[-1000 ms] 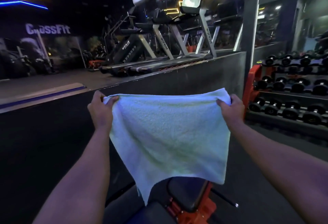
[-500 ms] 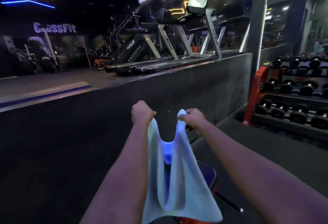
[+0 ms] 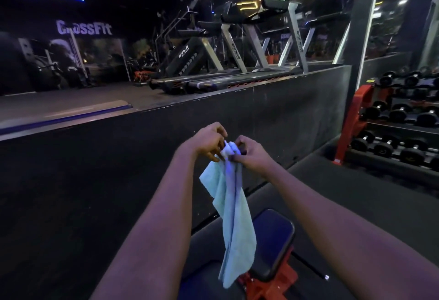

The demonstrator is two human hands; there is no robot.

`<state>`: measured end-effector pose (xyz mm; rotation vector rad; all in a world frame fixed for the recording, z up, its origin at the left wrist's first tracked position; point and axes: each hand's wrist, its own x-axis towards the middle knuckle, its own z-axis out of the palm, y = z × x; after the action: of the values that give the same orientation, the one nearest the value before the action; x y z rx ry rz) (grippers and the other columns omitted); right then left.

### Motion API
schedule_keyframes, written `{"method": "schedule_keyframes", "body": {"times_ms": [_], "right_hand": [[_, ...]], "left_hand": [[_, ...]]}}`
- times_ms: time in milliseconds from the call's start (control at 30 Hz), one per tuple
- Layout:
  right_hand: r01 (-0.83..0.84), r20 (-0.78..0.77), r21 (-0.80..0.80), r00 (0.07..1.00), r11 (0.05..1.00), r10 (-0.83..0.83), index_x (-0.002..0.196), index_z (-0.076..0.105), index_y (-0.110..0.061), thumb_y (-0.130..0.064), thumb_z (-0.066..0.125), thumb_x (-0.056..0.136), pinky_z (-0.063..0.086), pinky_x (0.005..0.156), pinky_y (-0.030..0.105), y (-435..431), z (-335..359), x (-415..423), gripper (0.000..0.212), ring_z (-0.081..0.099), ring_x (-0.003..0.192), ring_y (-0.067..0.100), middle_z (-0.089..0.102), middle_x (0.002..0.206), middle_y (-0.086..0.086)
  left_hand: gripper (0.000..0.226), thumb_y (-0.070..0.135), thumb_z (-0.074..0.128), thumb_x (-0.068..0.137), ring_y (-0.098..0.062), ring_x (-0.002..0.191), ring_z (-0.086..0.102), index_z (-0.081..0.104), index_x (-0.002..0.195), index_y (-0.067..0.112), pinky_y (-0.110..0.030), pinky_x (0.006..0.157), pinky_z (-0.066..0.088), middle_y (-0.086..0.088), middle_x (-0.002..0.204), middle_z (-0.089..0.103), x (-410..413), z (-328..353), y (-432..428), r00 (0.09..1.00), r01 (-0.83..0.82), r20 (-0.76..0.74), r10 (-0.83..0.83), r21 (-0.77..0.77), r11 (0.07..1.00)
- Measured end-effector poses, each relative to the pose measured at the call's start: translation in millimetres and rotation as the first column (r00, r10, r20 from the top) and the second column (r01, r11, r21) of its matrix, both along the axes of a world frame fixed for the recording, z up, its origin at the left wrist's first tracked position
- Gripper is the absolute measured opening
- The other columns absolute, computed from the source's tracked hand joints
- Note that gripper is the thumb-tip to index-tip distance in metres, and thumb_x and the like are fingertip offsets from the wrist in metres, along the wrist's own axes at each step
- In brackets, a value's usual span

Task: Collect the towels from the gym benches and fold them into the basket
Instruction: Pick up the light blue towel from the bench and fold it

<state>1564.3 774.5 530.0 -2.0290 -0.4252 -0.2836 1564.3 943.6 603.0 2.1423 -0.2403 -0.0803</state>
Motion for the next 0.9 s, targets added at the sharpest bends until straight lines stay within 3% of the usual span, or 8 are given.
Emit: {"method": "schedule_keyframes", "body": {"times_ms": [100,233,333,400,567,667,767,900], "right_hand": [[0.004,0.059,-0.009,0.998,1.000,-0.003,0.083,0.055,-0.017,-0.029,0.070,0.070,0.041,0.060,0.029,-4.9,7.2,3.6,0.023,0.049,0.062,0.007,0.059,0.069,-0.004],[-0.049,0.092,0.149,0.995,0.988,0.036,0.091,0.059,-0.008,-0.007,0.062,0.076,0.044,0.063,0.022,-10.7,23.8,3.4,0.015,0.051,0.067,0.004,0.059,0.078,-0.001],[0.005,0.066,0.246,0.998,0.969,-0.021,0.093,0.064,-0.008,-0.004,0.058,0.079,0.045,0.068,0.022,-19.0,31.8,7.5,0.016,0.054,0.073,0.006,0.063,0.084,-0.001],[0.144,0.025,0.184,0.988,0.972,-0.151,0.086,0.066,-0.015,-0.014,0.059,0.077,0.044,0.066,0.028,-26.9,27.5,14.8,0.012,0.054,0.072,0.010,0.063,0.079,-0.003],[0.329,-0.088,-0.160,0.934,0.931,-0.346,0.087,0.066,-0.006,-0.023,0.062,0.081,0.040,0.057,0.027,-25.4,-14.0,23.9,0.018,0.056,0.071,0.021,0.062,0.075,0.005],[0.347,-0.107,-0.217,0.921,0.913,-0.375,0.076,0.061,-0.015,-0.026,0.059,0.077,0.046,0.067,0.033,-5.9,-37.5,29.5,0.011,0.062,0.076,0.027,0.064,0.074,0.003],[0.337,-0.119,-0.233,0.921,0.912,-0.370,0.082,0.060,-0.013,-0.019,0.055,0.077,0.042,0.060,0.030,17.9,-53.1,30.3,0.009,0.061,0.075,0.029,0.065,0.076,0.004],[0.282,-0.181,-0.170,0.933,0.944,-0.312,0.078,0.056,-0.020,-0.017,0.054,0.068,0.056,0.062,0.034,51.9,-87.6,33.7,0.010,0.068,0.071,0.028,0.069,0.073,0.007]], "left_hand": [[0.034,0.004,0.054,0.081,-0.021,0.079,0.062,0.051,0.112,0.016,-0.040,0.074,0.057,-0.015,0.100,0.066,3.6,-8.0,15.2,0.989,-0.014,0.145,0.002,0.084,0.996],[0.089,0.030,0.085,0.059,-0.011,0.109,0.059,0.039,0.135,0.027,-0.032,0.095,0.051,0.006,0.126,0.055,8.6,-43.1,35.8,0.973,0.229,-0.063,-0.220,0.264,0.937],[0.043,0.029,0.080,0.068,-0.022,0.097,0.069,0.066,0.107,0.019,-0.036,0.082,0.055,-0.003,0.102,0.072,11.0,-71.7,47.4,0.985,0.169,-0.060,-0.161,0.513,0.842],[0.020,0.022,0.069,0.079,-0.023,0.089,0.067,0.069,0.098,0.016,-0.034,0.076,0.053,-0.009,0.096,0.071,12.4,-76.7,56.4,0.997,0.051,0.026,-0.078,0.538,0.841],[0.014,0.020,0.059,0.086,-0.021,0.081,0.059,0.067,0.097,0.016,-0.023,0.067,0.041,-0.006,0.088,0.065,11.2,-66.1,82.6,0.977,-0.163,0.203,0.063,0.523,0.837],[0.013,0.019,0.058,0.086,-0.024,0.082,0.061,0.067,0.096,0.016,-0.025,0.068,0.042,-0.007,0.092,0.069,9.8,-78.7,95.1,0.956,-0.255,0.262,0.132,0.522,0.814],[0.009,0.019,0.054,0.084,-0.025,0.074,0.061,0.062,0.084,0.022,-0.031,0.063,0.048,-0.006,0.083,0.067,3.0,-103.4,112.3,0.915,-0.382,0.302,0.268,0.435,0.815],[0.006,0.020,0.049,0.083,-0.031,0.077,0.055,0.052,0.083,0.025,-0.037,0.063,0.046,-0.008,0.077,0.060,-14.1,-142.0,137.4,0.855,-0.501,0.377,0.356,0.421,0.756]]}}
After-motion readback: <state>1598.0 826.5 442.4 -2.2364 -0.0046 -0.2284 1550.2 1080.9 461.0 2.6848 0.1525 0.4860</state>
